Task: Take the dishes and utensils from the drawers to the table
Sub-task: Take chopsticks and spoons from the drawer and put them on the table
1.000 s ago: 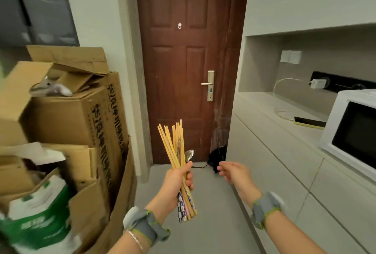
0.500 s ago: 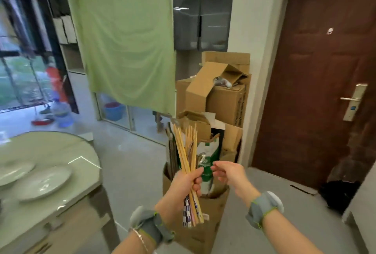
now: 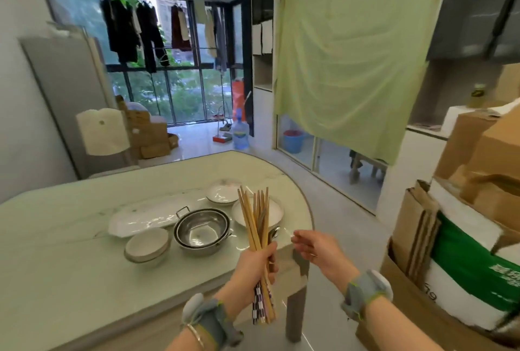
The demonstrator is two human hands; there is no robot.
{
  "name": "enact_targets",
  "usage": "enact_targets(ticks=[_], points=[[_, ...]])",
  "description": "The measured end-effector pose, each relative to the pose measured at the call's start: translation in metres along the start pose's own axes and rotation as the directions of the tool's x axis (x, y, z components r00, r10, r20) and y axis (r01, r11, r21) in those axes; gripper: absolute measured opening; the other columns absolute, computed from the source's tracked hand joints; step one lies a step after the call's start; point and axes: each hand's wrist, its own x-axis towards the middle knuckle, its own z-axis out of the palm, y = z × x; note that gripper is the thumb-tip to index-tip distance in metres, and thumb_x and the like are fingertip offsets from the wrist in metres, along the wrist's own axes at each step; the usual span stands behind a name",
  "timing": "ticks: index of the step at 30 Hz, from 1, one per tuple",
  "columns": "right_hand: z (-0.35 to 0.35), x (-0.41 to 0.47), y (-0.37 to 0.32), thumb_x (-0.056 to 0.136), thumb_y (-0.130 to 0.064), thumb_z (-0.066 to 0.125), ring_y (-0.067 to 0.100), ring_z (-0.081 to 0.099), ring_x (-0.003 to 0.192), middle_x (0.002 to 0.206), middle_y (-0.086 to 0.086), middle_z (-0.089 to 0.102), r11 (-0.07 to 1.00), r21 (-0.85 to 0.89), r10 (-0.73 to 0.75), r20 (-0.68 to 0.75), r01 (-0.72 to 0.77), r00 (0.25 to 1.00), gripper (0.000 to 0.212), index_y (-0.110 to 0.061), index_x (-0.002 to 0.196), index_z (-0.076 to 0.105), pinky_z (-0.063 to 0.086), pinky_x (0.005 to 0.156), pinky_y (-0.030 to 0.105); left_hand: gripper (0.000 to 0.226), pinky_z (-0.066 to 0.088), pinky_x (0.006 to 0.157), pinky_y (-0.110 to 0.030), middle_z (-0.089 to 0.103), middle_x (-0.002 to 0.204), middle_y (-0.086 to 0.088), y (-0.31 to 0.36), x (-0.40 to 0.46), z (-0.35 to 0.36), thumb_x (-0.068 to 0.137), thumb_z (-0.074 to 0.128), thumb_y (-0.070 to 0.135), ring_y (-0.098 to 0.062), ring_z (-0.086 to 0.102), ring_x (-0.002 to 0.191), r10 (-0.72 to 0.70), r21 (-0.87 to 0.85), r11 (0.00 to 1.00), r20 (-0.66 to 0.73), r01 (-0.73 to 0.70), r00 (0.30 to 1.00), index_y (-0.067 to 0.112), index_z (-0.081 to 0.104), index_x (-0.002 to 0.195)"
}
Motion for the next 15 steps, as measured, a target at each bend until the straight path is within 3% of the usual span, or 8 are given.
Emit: enact_targets(ticks=[4, 10, 15], points=[[0.075, 0.030, 0.011, 0.089, -0.009, 0.053, 0.015, 0.056, 0.063, 0.075, 0.006, 0.064, 0.996, -0.057, 0.068, 0.109, -0.062, 0.992, 0.013, -0.007, 0.079, 0.061, 0.040, 0.056, 0.022, 0.010, 0.040, 0.037, -0.018, 0.052, 0.061, -0.001, 0.011, 0.009, -0.075, 0.090, 0.058, 0.018, -0.010, 0.050, 0.042, -0.005, -0.094, 0.996, -0.111, -0.005, 0.994, 0.010, 0.053, 0.086], [0.182, 0.075, 0.019, 0.089, -0.007, 0.054, 0.015, 0.055, 0.061, 0.071, 0.006, 0.064, 0.985, -0.149, 0.124, 0.271, -0.086, 0.955, 0.015, -0.008, 0.076, 0.062, 0.039, 0.056, 0.021, 0.015, 0.038, 0.035, -0.017, 0.052, 0.055, -0.001, 0.026, 0.033, -0.173, 0.090, 0.058, 0.015, -0.006, 0.046, 0.033, -0.001, -0.126, 0.991, -0.292, -0.037, 0.957, 0.010, 0.053, 0.077], [0.284, 0.132, 0.026, 0.088, -0.007, 0.054, 0.012, 0.056, 0.059, 0.056, -0.001, 0.067, 0.975, -0.198, 0.173, 0.407, -0.099, 0.897, 0.017, -0.009, 0.074, 0.063, 0.040, 0.055, 0.020, 0.012, 0.037, 0.036, -0.019, 0.051, 0.056, -0.002, 0.048, 0.071, -0.261, 0.090, 0.057, 0.011, -0.008, 0.045, 0.035, 0.026, -0.134, 0.985, -0.491, -0.105, 0.871, 0.009, 0.053, 0.078]])
